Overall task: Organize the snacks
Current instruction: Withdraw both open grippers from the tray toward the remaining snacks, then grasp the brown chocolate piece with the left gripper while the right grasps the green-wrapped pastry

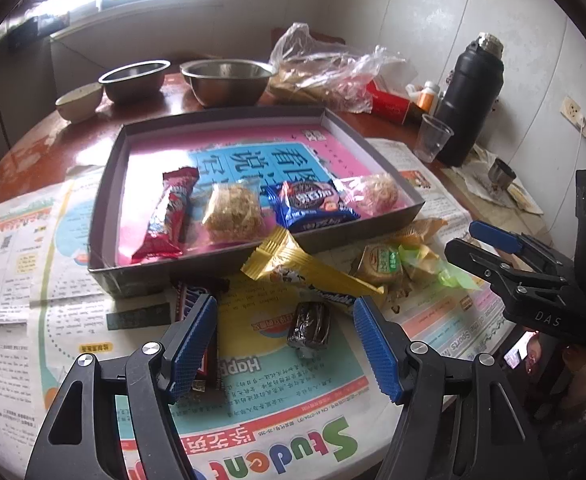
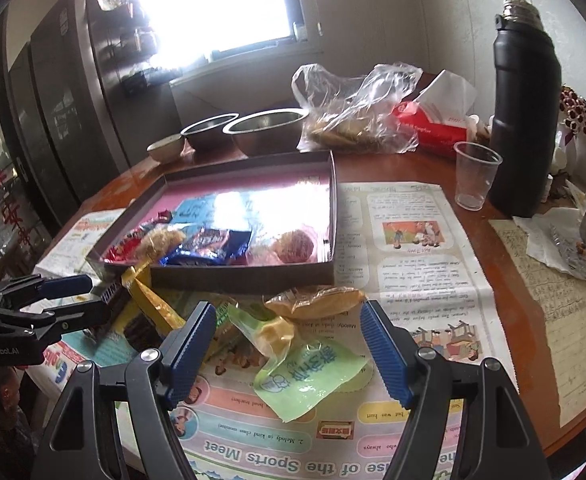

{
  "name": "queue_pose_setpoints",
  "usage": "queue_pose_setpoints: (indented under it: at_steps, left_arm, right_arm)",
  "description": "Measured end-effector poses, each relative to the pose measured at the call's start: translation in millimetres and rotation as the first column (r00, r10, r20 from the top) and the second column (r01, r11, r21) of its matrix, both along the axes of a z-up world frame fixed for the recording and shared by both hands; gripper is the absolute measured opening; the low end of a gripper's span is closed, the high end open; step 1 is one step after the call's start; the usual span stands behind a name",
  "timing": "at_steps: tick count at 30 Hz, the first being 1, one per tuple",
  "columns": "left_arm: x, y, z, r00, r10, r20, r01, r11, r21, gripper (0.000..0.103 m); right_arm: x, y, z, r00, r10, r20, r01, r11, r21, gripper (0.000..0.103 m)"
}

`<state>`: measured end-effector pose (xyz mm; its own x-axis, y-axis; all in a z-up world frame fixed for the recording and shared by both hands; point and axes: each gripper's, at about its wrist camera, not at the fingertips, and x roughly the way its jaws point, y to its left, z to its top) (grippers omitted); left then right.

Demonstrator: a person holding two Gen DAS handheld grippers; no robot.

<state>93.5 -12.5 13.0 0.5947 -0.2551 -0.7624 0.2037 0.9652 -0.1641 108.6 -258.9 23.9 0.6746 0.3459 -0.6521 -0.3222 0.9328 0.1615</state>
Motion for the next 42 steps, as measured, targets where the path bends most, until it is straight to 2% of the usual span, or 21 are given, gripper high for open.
queue_pose_setpoints:
  at_steps: [6,16,22,32,37,42]
  left_arm:
    - [4,-1,-9,1.000,-0.004,-0.029,0.004,1.000,0.002,0.073]
    - [10,-2,-20,0.998,-0.007,-0.063,0.007,1.000,0.003,0.073]
    - [12,-5,-26,0.997,-0.015,-0.079,0.015,1.000,0.003,0.073]
    - [14,-10,-36,0.995,-0.031,-0.096,0.033,0.999,0.018,0.072]
    - [13,-11,-38,0.995,-0.046,-0.086,0.050,0.998,0.041,0.061]
    - [14,-7,-37,0.995,-0.050,-0.088,0.053,0.998,0.025,0.059]
  right_arm:
    - [4,6,-14,0.999,0.037,-0.011,-0.037,0.999,-0.033,0.073]
    - [10,19,-36,0.996,0.091,-0.016,-0.092,0.991,-0.098,0.052]
    - [9,27,-44,0.994,0.112,0.005,-0.110,0.983,-0.146,0.046]
    - [-5,43,-46,0.981,0.193,-0.001,-0.190,0.966,-0.177,0.044]
    - [-8,52,-46,0.978,0.210,-0.001,-0.206,0.960,-0.191,0.044]
    - [-7,57,-48,0.978,0.207,0.011,-0.200,0.958,-0.204,0.045]
